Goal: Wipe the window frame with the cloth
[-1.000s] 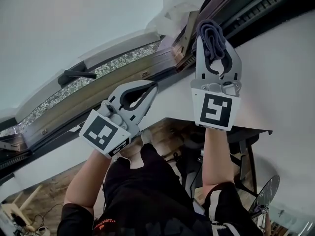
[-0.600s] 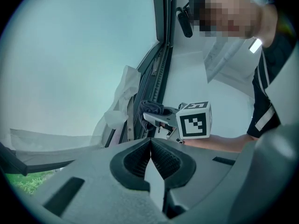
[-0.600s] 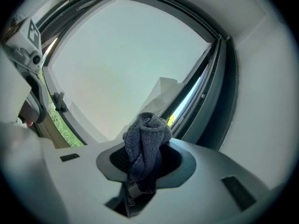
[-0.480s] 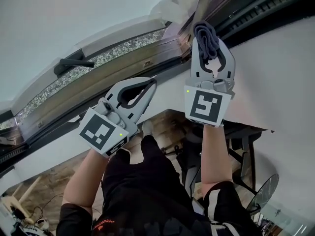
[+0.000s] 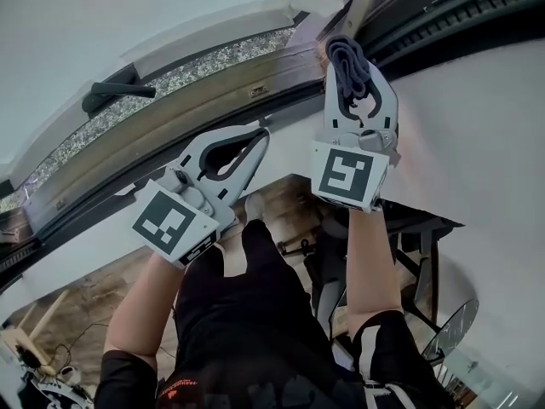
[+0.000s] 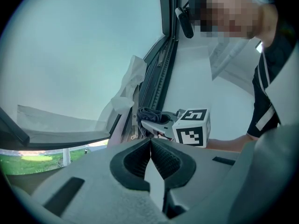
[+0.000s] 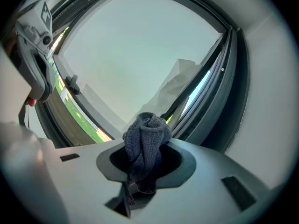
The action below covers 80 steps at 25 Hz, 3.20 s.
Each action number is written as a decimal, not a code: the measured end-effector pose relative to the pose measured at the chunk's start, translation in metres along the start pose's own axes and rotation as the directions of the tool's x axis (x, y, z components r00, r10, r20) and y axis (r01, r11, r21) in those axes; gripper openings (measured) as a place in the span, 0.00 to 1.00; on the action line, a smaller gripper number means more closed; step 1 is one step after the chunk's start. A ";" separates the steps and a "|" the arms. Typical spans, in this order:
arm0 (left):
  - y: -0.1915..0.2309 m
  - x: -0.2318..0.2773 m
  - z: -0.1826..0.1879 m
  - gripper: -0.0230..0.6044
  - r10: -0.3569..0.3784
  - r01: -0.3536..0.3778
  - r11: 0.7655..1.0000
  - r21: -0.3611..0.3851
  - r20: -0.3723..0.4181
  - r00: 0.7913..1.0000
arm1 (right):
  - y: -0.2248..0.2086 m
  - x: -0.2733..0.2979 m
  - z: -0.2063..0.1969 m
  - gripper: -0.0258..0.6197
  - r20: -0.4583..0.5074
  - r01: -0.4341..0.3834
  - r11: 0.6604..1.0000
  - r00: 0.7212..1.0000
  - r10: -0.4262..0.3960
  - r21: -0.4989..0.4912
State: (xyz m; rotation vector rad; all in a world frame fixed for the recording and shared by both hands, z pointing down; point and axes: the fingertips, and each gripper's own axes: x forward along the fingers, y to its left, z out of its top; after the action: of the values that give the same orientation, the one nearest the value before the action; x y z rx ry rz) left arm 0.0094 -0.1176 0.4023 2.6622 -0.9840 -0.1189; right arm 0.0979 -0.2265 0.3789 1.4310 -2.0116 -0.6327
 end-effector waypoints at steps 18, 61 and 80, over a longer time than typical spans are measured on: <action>0.012 0.014 -0.043 0.07 0.026 -0.028 0.998 -0.050 -0.052 0.998 | 0.050 0.018 -0.052 0.20 -0.027 -0.079 0.995 0.997 0.077 -0.054; -0.040 -0.008 0.087 0.07 0.016 -0.027 0.989 0.143 0.074 0.997 | -0.113 -0.079 0.153 0.20 0.366 0.122 0.992 0.923 -0.116 0.008; -0.073 0.015 0.170 0.07 -0.077 0.025 0.962 0.271 0.183 0.980 | -0.231 -0.127 0.251 0.20 0.514 0.351 0.936 0.802 -0.304 0.006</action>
State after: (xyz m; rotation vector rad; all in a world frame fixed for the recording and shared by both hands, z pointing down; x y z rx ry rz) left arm 0.0356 -0.1170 0.2191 2.9702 -1.0554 -0.2775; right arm 0.1104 -0.1667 0.0195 1.7057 -2.0841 -1.3625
